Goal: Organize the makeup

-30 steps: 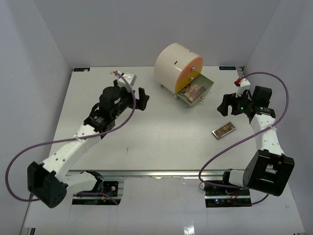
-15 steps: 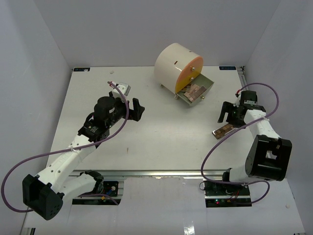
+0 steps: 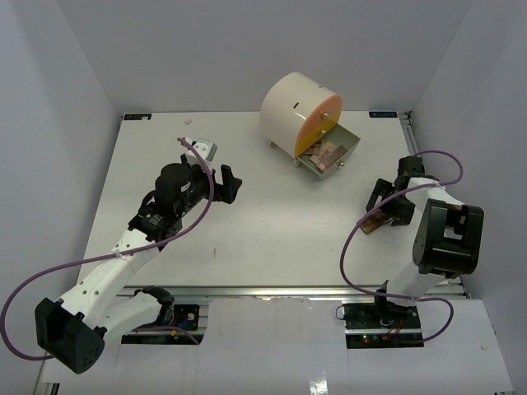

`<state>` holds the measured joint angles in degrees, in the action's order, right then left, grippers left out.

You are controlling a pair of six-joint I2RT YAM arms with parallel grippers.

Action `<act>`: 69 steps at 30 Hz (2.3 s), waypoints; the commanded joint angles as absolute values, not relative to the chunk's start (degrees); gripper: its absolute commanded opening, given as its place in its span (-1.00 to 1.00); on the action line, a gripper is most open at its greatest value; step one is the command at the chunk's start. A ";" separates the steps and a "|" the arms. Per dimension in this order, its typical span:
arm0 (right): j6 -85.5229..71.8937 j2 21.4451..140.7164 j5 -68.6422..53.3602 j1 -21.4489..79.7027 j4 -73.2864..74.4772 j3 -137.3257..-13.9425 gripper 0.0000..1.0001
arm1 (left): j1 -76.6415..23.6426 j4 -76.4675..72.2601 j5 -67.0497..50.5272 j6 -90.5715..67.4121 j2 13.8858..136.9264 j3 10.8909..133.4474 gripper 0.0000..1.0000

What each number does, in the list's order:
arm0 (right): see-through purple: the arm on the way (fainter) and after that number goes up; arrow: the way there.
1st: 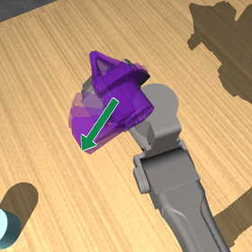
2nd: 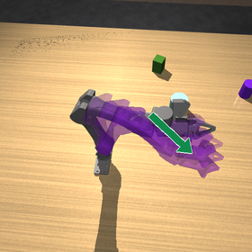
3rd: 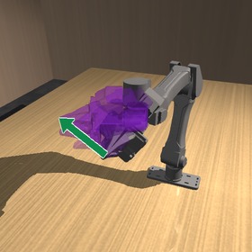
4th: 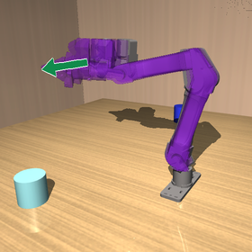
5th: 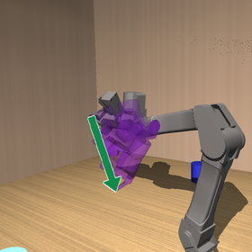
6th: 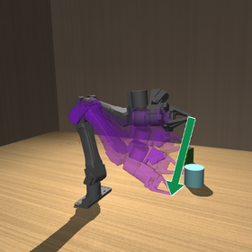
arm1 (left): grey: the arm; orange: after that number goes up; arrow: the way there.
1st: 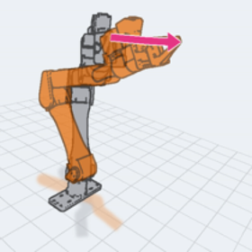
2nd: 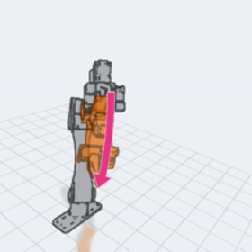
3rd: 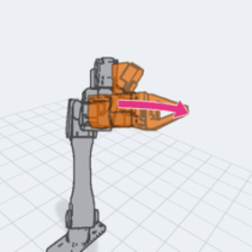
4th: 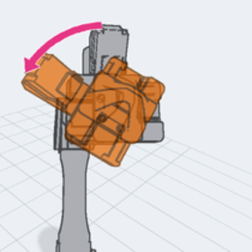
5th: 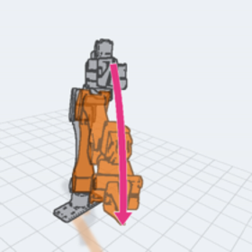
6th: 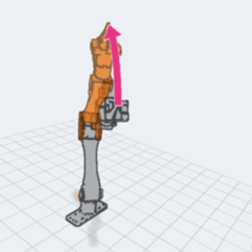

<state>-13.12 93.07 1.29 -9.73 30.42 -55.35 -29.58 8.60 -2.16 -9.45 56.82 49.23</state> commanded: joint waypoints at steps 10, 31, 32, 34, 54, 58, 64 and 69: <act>-15.82 96.88 2.50 -9.93 26.30 -57.46 0.95 | -29.51 8.38 -0.99 -9.17 56.60 49.77 0.96; -14.39 95.99 0.36 -9.93 22.97 -57.56 0.21 | -29.27 8.35 -0.88 -9.13 56.24 49.75 0.96; -14.22 95.49 -0.71 -9.93 22.55 -57.47 0.14 | -29.27 8.35 -0.88 -9.09 56.20 49.75 0.96; -13.96 94.64 -2.21 -9.93 21.68 -57.40 0.02 | -29.27 8.35 -0.88 -9.14 56.16 49.74 0.96; -14.97 82.13 -7.82 0.69 8.18 -61.29 -0.38 | -29.14 8.35 -0.88 -9.10 56.07 49.66 0.96; -20.29 86.03 -8.93 3.07 4.43 -67.66 -0.38 | -29.09 8.35 1.10 -8.82 56.25 49.57 0.96; -28.73 94.94 -12.39 4.28 0.97 -76.40 -0.35 | -28.89 8.52 2.75 -8.20 56.75 49.42 0.96; -33.28 101.60 -14.13 4.94 0.70 -82.60 -0.10 | -28.16 8.51 3.15 -8.02 57.23 49.48 0.96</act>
<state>-27.25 97.72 -11.62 4.22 4.32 -77.08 -28.96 8.62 1.80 -8.61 57.12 49.23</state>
